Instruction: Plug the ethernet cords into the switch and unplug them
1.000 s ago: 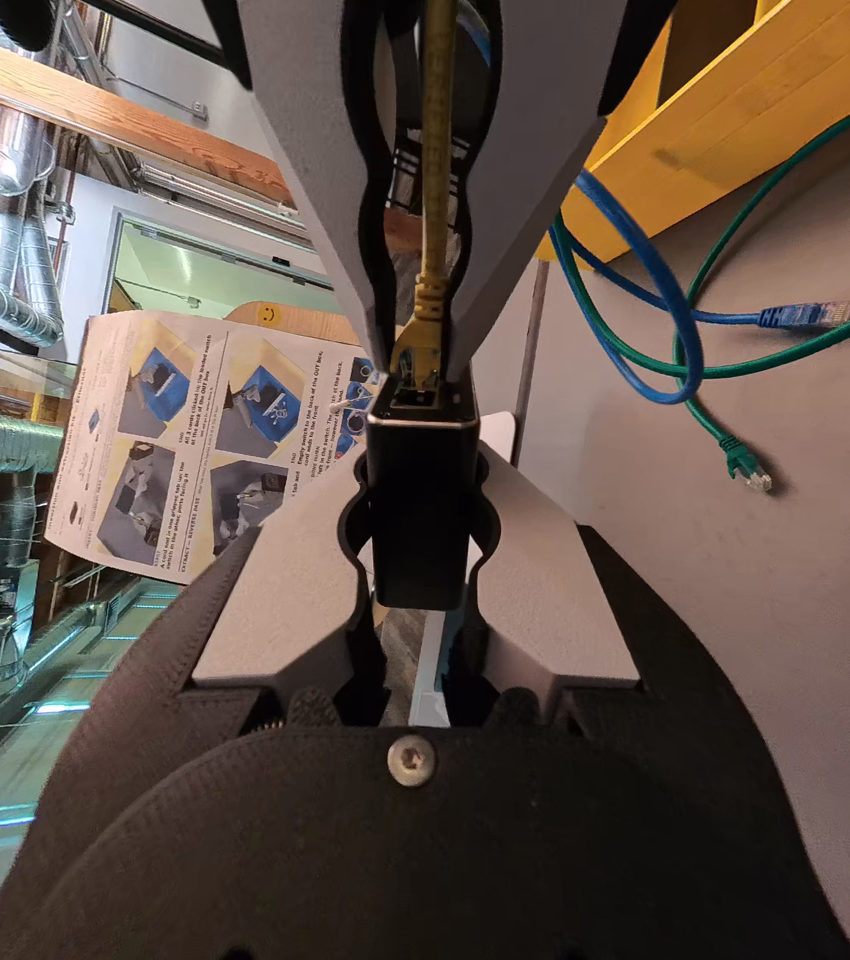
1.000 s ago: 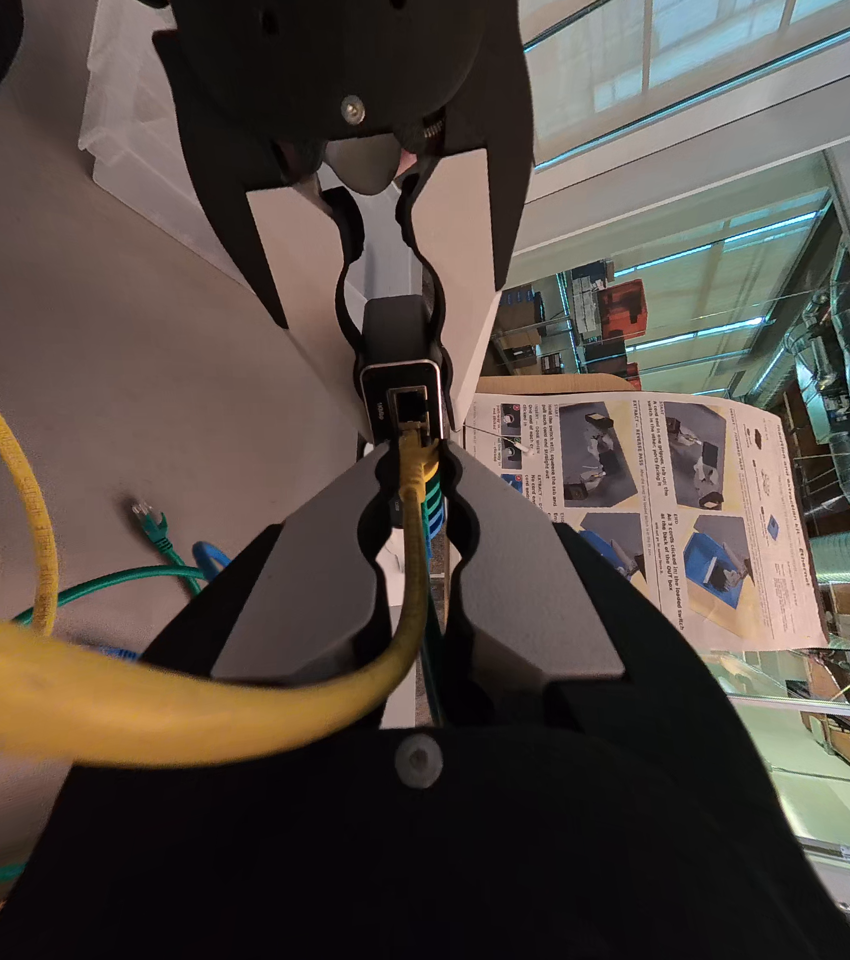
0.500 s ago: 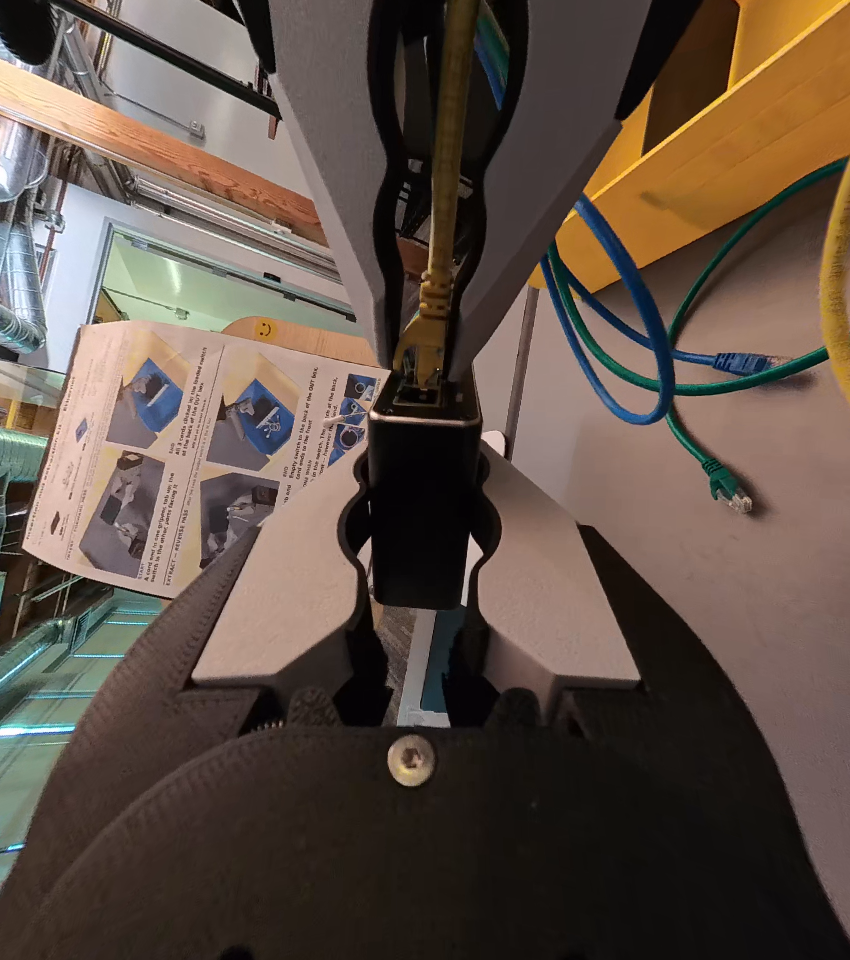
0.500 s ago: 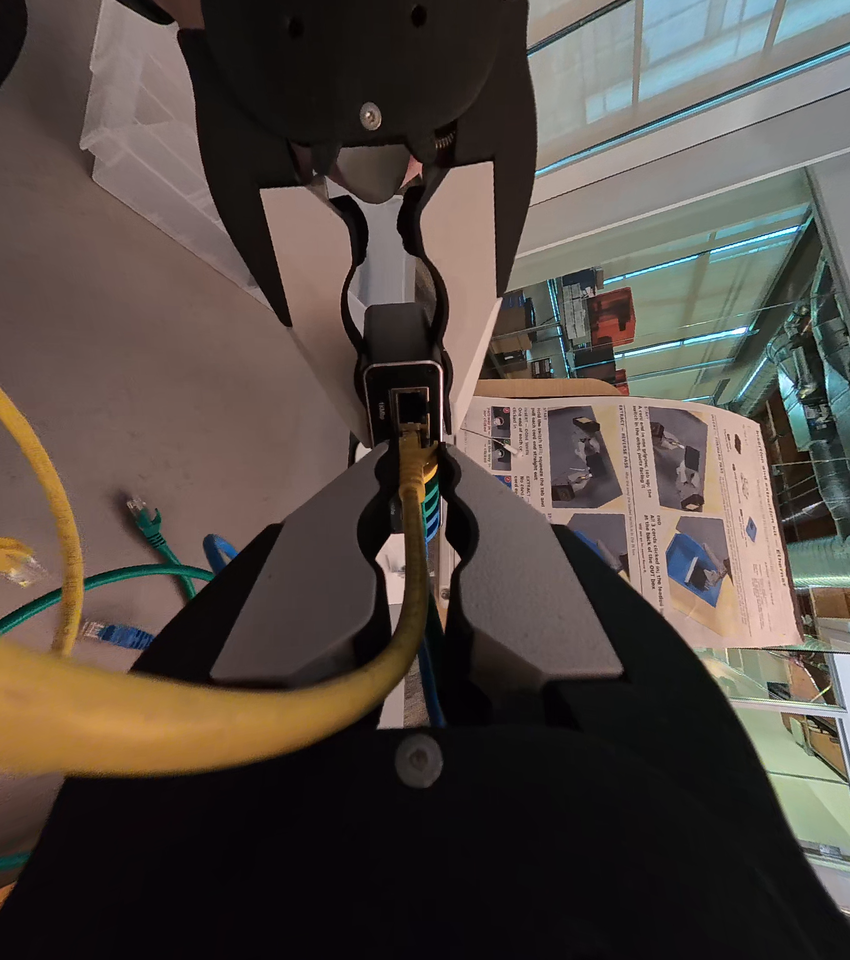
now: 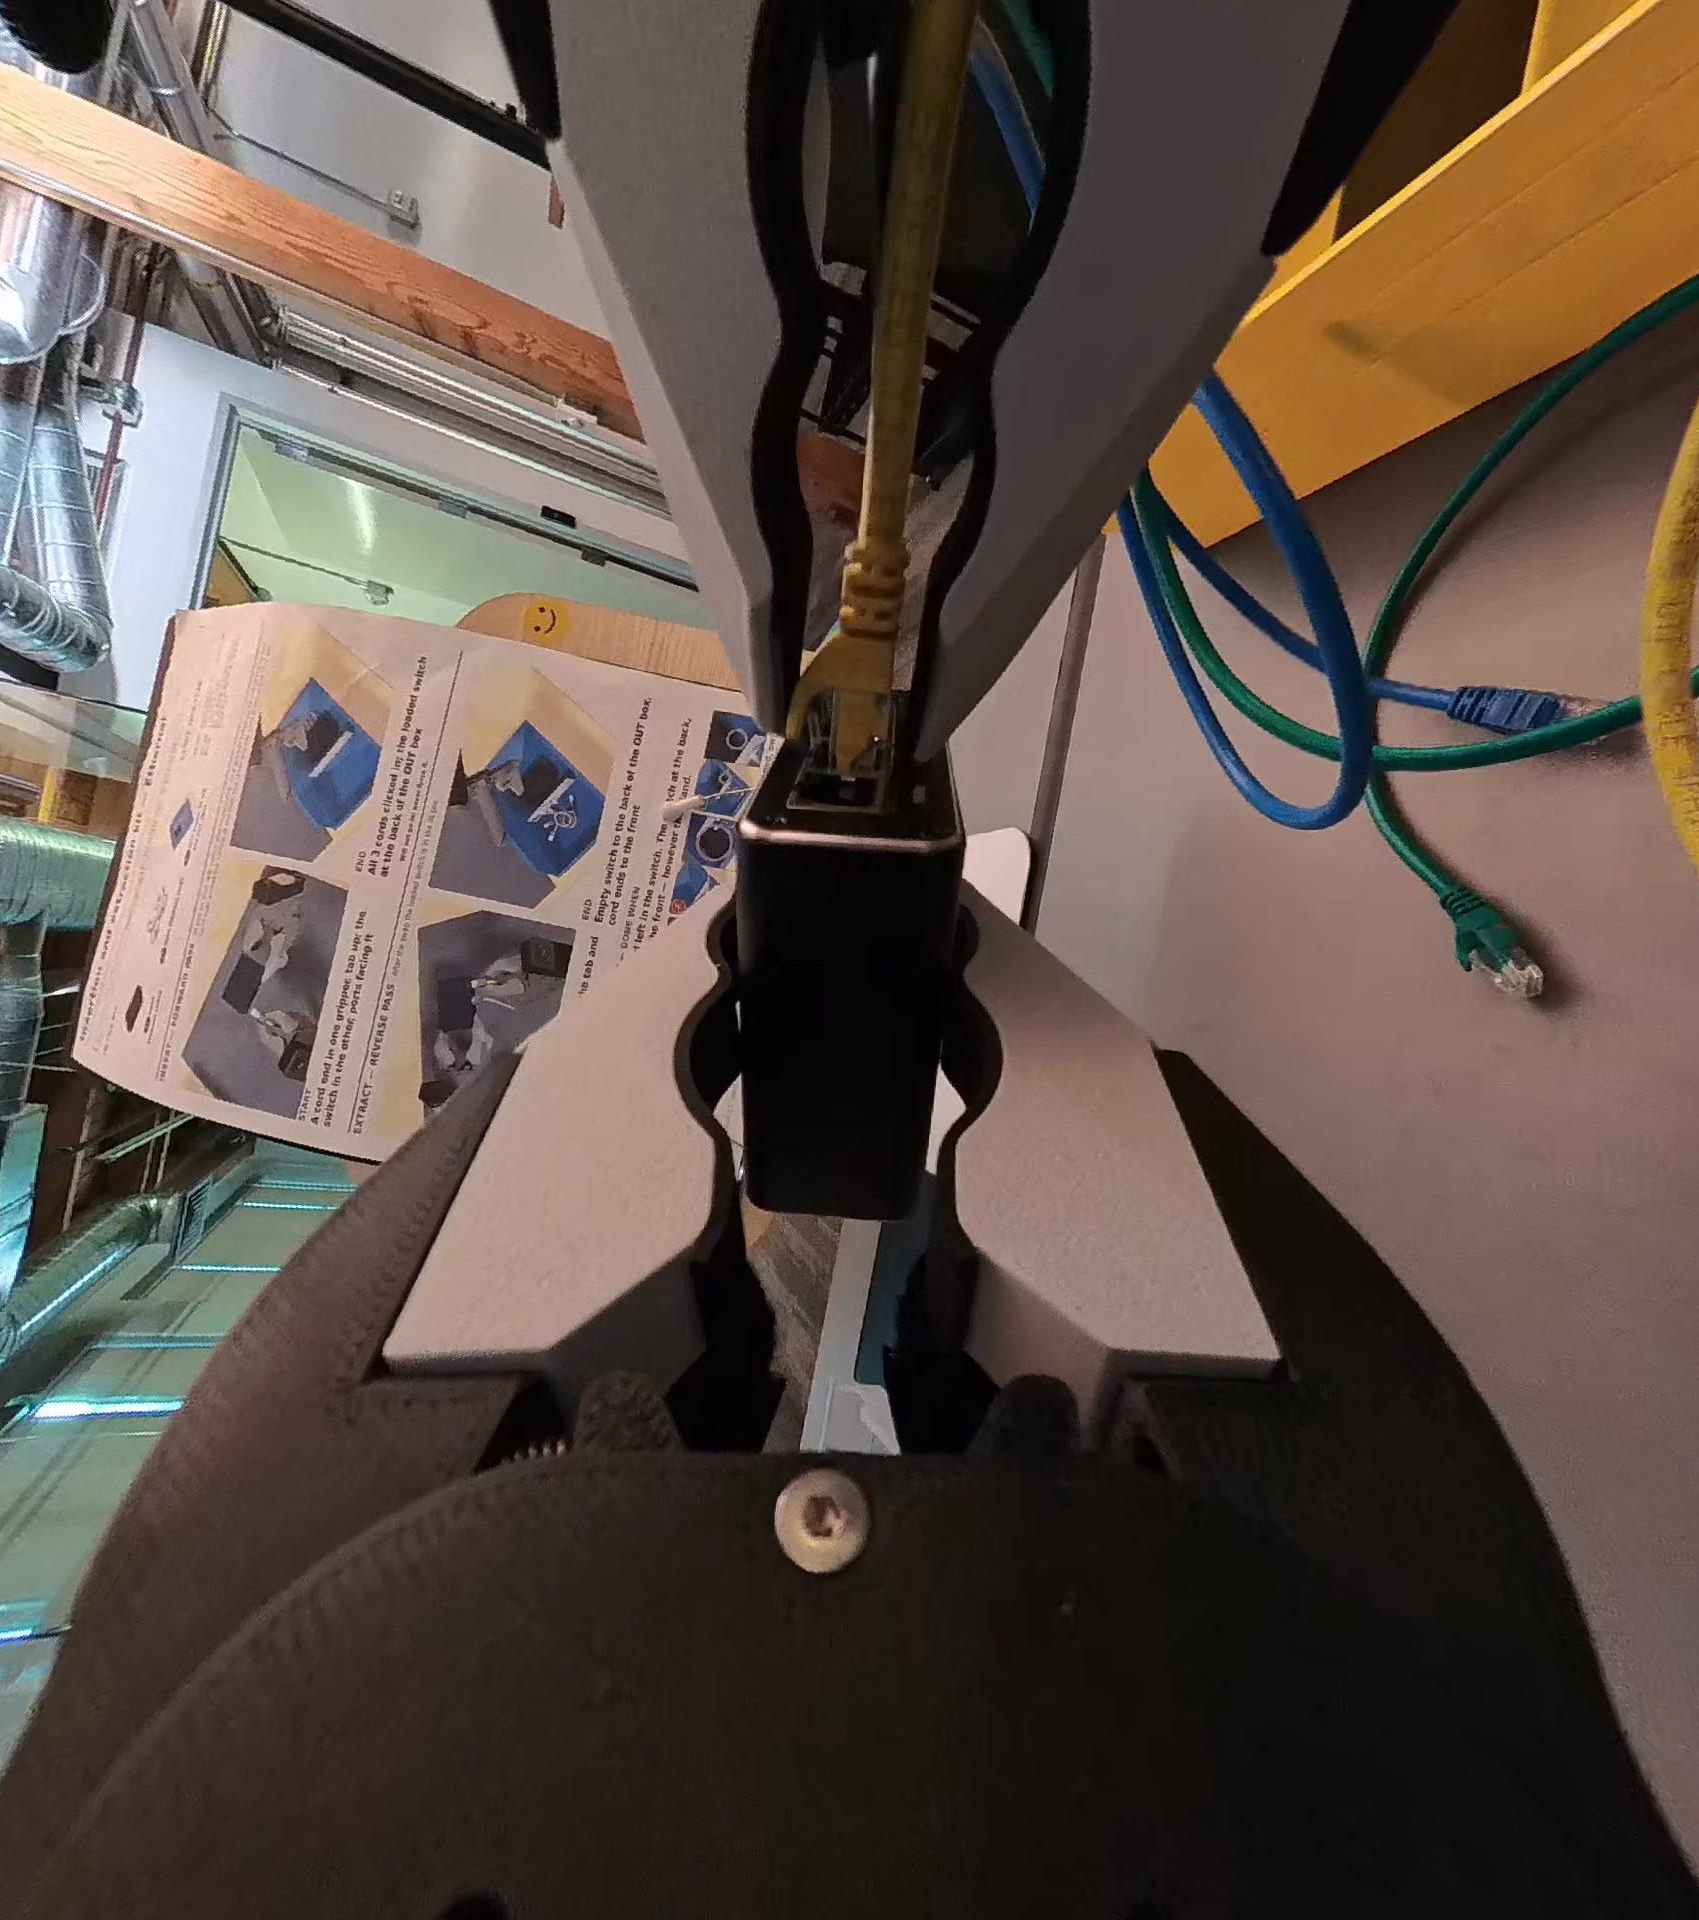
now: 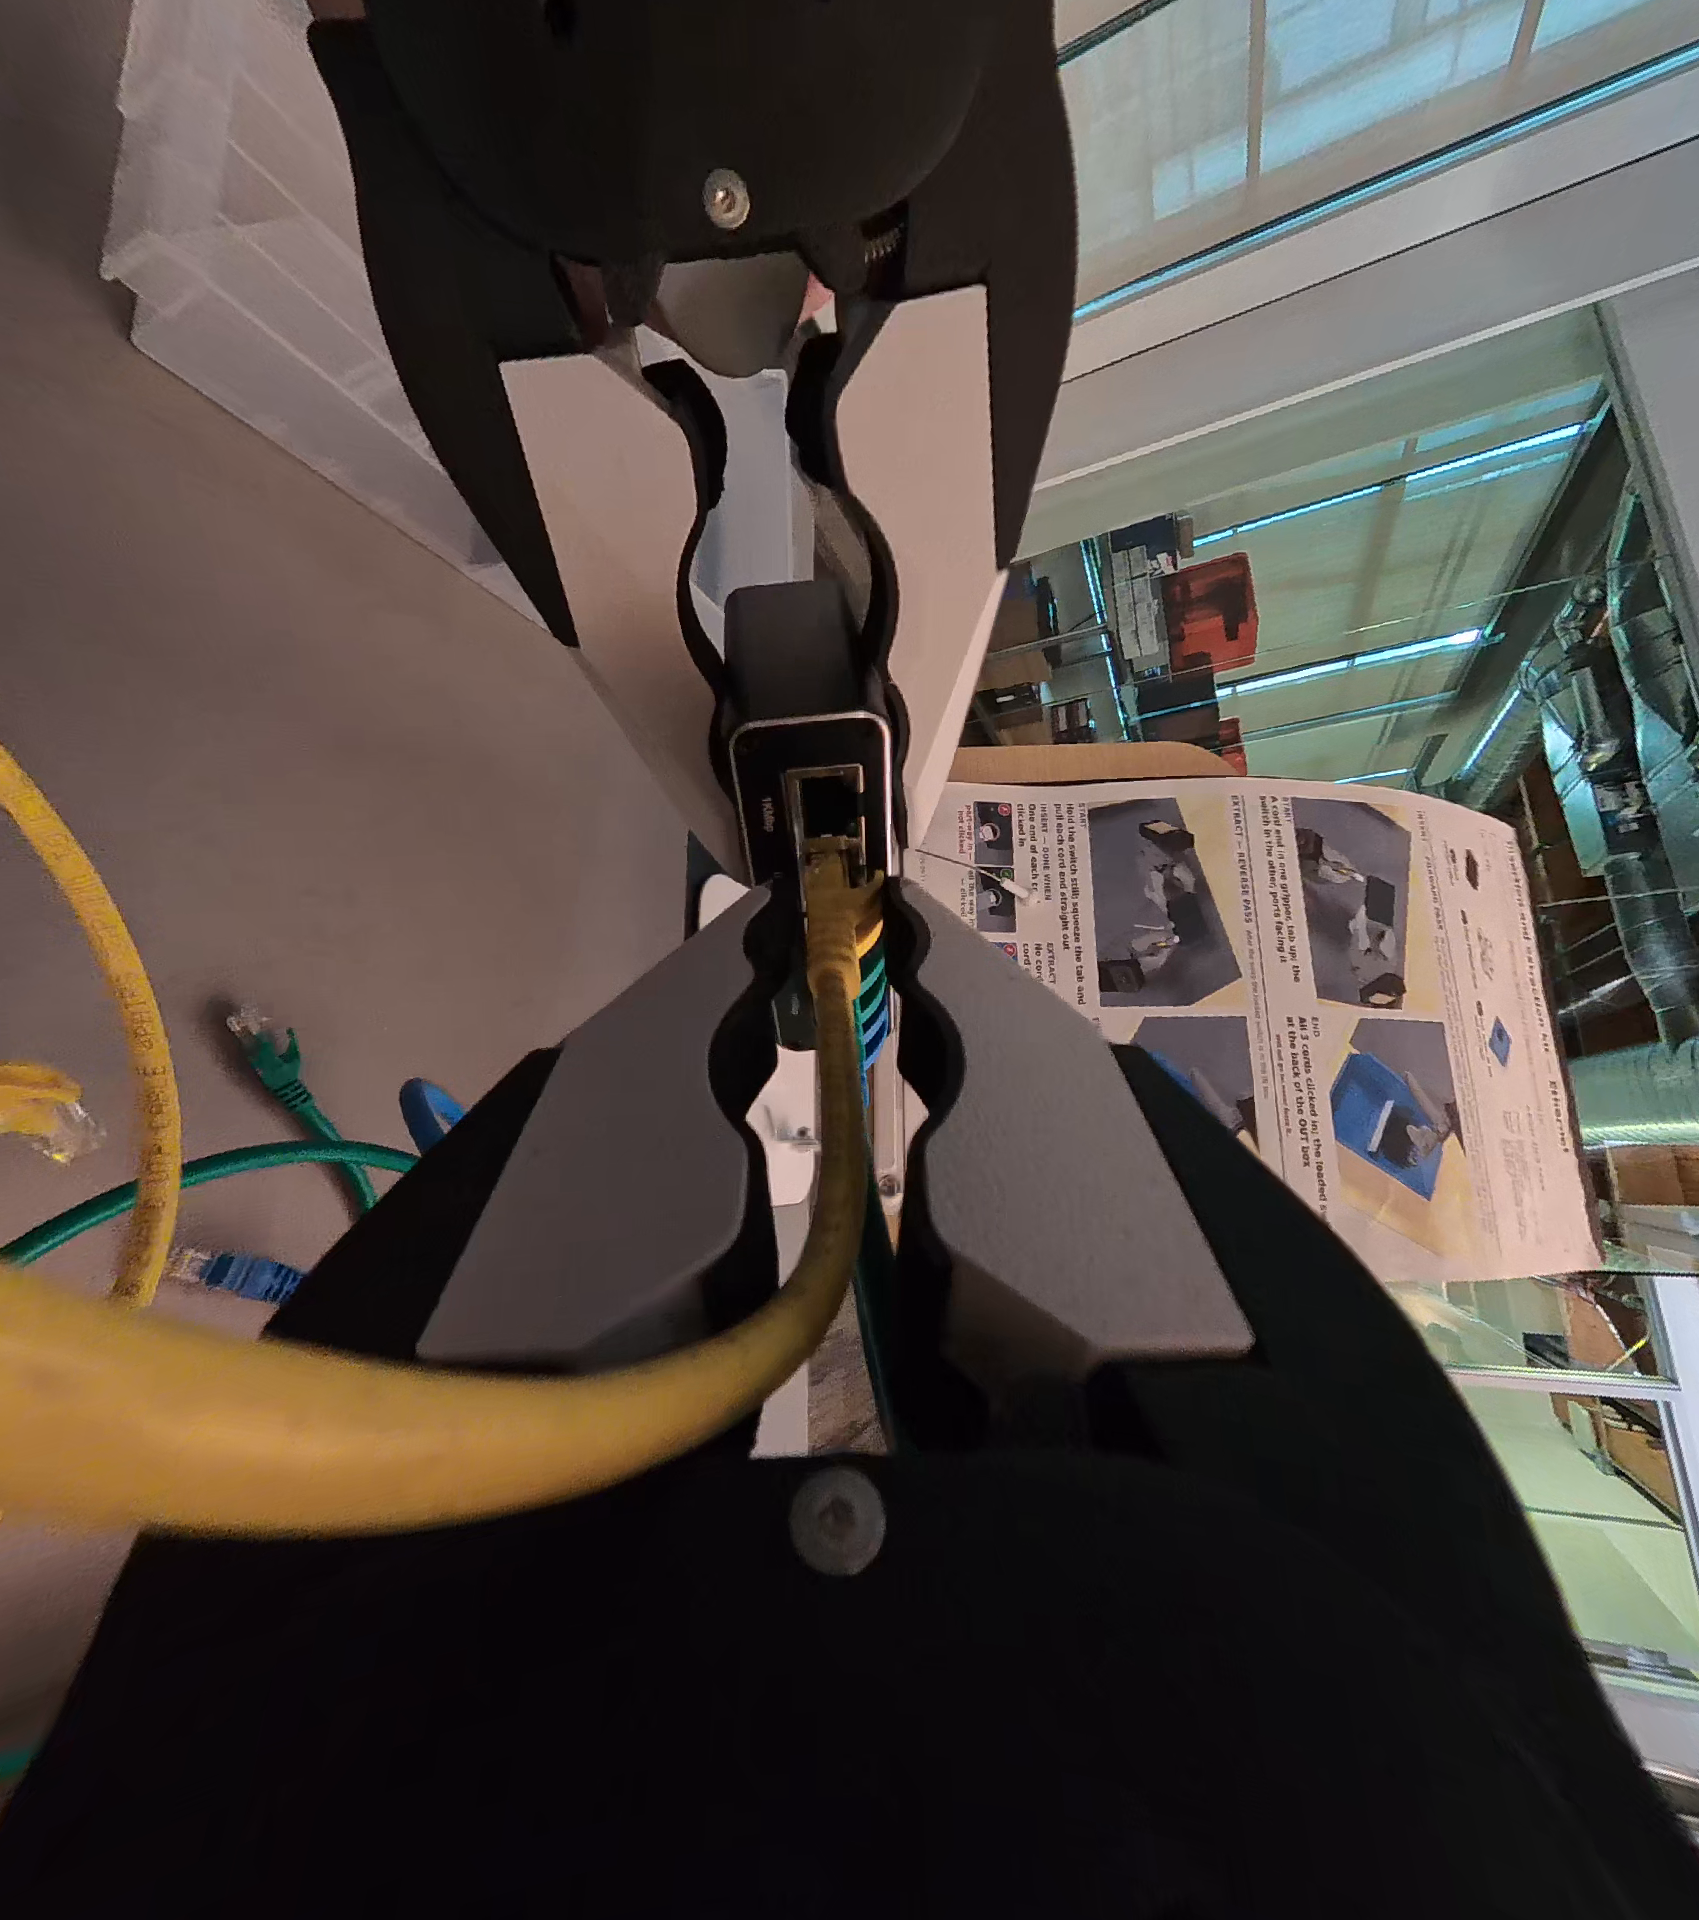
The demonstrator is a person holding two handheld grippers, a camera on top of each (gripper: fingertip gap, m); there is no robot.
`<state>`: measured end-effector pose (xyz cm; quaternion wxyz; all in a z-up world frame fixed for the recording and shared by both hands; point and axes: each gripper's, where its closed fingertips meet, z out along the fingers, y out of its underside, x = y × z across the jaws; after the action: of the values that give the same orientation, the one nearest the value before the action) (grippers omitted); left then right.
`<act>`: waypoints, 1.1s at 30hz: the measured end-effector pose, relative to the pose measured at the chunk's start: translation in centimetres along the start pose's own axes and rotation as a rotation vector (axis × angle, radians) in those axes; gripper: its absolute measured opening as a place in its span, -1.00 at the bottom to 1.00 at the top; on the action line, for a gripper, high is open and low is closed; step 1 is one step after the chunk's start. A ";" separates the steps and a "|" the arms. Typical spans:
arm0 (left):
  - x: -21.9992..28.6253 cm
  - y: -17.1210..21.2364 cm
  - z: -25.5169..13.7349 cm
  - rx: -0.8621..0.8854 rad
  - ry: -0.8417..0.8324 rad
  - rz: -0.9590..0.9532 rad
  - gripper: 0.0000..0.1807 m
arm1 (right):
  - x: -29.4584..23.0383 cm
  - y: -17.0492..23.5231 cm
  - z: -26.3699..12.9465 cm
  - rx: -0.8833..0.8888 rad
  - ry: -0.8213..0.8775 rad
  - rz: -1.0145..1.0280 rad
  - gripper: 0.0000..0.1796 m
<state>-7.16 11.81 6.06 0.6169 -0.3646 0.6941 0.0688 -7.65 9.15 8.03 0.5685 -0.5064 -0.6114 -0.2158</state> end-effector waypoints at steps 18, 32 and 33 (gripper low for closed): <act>0.1 -0.6 0.0 0.008 0.013 0.016 -0.59 | -0.7 0.0 -0.9 -0.035 -0.021 0.002 -0.86; 2.4 1.3 1.9 -0.043 0.157 -0.046 -0.58 | -2.7 2.1 0.5 -0.109 -0.118 0.010 -0.87; 2.7 1.5 2.1 -0.048 0.170 -0.045 -0.59 | -3.0 2.3 0.6 -0.113 -0.131 0.015 -0.87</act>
<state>-6.29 12.84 2.58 0.5485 -0.3993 0.7336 0.0401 -6.45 9.47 4.40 0.4996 -0.5551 -0.6303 -0.2121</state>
